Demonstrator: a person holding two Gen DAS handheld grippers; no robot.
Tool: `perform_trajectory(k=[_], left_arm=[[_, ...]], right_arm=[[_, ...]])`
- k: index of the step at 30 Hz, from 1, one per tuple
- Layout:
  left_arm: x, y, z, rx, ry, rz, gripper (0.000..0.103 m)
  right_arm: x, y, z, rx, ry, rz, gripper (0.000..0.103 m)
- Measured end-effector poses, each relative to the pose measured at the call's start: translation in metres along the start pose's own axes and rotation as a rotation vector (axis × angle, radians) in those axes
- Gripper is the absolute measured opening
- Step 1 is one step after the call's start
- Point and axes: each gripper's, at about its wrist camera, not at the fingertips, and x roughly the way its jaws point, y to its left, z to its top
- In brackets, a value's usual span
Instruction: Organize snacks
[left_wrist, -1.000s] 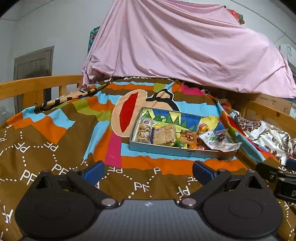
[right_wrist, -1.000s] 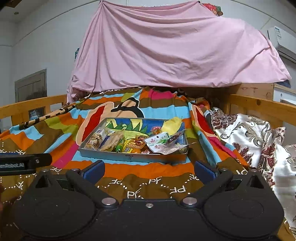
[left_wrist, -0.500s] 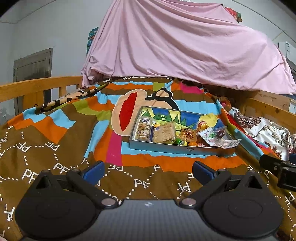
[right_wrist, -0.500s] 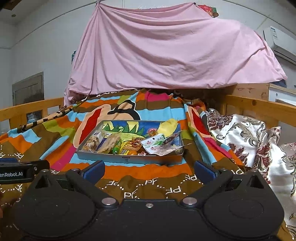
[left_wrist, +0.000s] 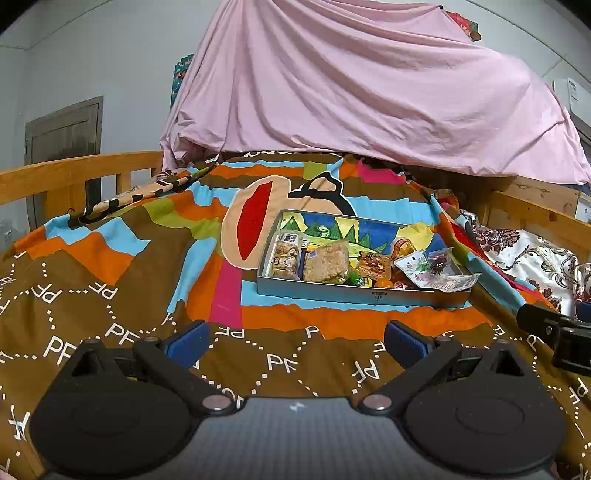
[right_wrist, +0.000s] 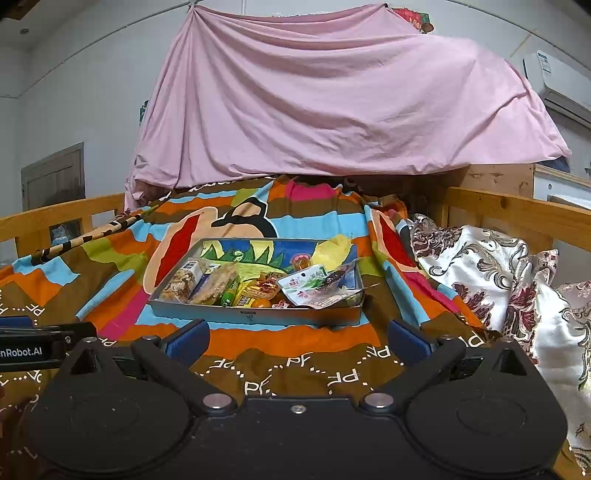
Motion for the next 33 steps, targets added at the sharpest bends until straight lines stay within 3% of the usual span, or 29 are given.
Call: perform_trajectory(k=[33], left_arm=[[0.0001, -0.0005, -0.0017, -0.001, 0.004, 0.001, 0.103]], right_arm=[[0.0006, -0.0012, -0.0011, 0.003, 0.003, -0.006, 0.102]])
